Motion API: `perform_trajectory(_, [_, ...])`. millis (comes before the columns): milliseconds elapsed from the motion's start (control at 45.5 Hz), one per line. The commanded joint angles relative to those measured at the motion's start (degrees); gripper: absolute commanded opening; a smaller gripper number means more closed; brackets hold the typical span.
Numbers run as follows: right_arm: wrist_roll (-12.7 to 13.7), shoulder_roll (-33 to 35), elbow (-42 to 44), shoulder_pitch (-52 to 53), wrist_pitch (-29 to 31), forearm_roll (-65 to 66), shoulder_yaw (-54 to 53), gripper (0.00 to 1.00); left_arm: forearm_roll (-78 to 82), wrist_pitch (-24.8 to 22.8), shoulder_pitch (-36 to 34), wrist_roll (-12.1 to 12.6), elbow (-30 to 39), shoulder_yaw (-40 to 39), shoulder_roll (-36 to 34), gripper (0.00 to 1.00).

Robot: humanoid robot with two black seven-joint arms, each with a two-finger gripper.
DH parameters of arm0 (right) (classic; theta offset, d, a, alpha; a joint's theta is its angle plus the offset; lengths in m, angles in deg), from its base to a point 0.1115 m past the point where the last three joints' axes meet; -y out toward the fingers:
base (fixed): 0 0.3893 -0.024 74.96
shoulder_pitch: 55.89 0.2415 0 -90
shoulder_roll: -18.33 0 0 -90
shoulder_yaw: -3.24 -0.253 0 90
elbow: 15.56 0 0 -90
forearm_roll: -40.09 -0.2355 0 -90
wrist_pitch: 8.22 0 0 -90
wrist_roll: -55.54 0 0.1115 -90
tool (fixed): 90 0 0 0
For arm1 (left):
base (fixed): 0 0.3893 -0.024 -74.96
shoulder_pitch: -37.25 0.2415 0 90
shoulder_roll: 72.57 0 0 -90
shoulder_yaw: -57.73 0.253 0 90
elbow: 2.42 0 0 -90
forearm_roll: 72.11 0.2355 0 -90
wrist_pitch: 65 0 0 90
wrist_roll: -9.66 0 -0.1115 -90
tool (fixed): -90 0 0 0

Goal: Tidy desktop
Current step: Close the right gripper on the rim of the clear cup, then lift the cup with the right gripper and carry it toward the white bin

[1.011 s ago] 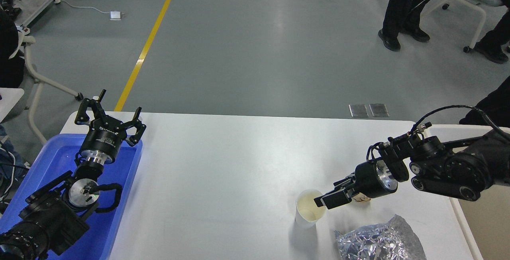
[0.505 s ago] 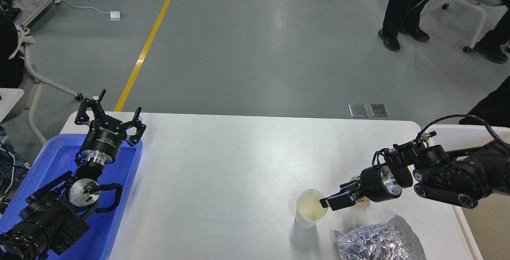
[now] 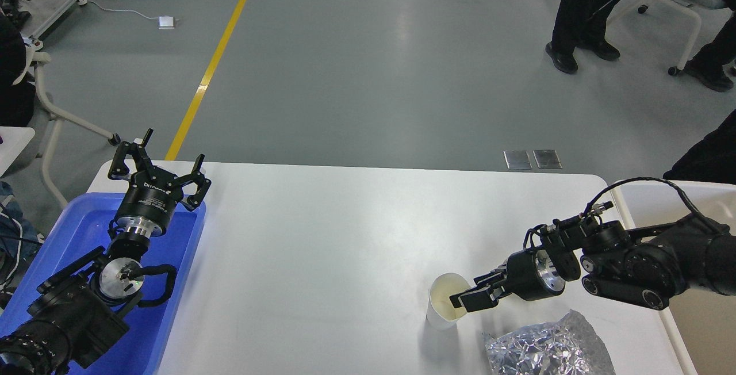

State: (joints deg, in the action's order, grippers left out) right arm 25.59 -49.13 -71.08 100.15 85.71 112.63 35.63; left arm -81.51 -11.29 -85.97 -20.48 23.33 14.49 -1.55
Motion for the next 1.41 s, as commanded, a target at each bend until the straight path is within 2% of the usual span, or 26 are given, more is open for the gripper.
perform_trajectory(0, [-0.1, -0.56, 0.94, -0.3, -0.77, 0.23, 0.4, 0.11, 0.08, 0.08, 0.0, 0.0, 0.0, 0.0, 0.0, 1.0])
perform_trajectory(44, [-0.1, -0.56, 0.94, -0.29, -0.77, 0.32, 0.49, 0.02, 0.0, -0.01, 0.0, 0.0, 0.0, 0.0, 0.0, 1.0])
perform_trajectory(66, [-0.1, -0.56, 0.94, -0.29, -0.77, 0.41, 0.49, 0.0, 0.0, -0.01, 0.0, 0.0, -0.09, 0.0, 0.0, 1.0])
perform_trajectory(659, [-0.28, 0.4, 0.42, 0.85, -0.85, -0.03, -0.21, 0.0, 0.08, -0.01, 0.0, 0.0, 0.0, 0.0, 0.0, 1.0])
perform_trajectory(835, [-0.63, 5.23, -2.3, 4.36, 0.2, -2.22, -2.15, 0.0, 0.0, -0.01, 0.0, 0.0, 0.0, 0.0, 0.0, 1.0])
perform_trajectory(967, [-3.09, 9.45, -6.0, 7.17, 0.38, -6.7, -2.85, 0.0, 0.0, -0.01, 0.0, 0.0, 0.0, 0.0, 0.0, 1.0])
perform_trajectory(1099, [-3.97, 13.06, -9.16, 10.42, 0.64, -9.69, -2.85, 0.0, 0.0, -0.01, 0.0, 0.0, 0.0, 0.0, 0.0, 1.0])
perform_trajectory(1275, [-4.24, 18.15, -10.92, 14.12, 3.63, -13.21, -5.48, 0.0, 0.0, -0.01, 0.0, 0.0, 0.0, 0.0, 0.0, 1.0])
perform_trajectory(1385, [-4.32, 21.32, -10.75, 16.75, 7.66, -15.49, -7.59, 0.0, 0.08, -0.01, 0.0, 0.0, 0.0, 0.0, 0.0, 1.0])
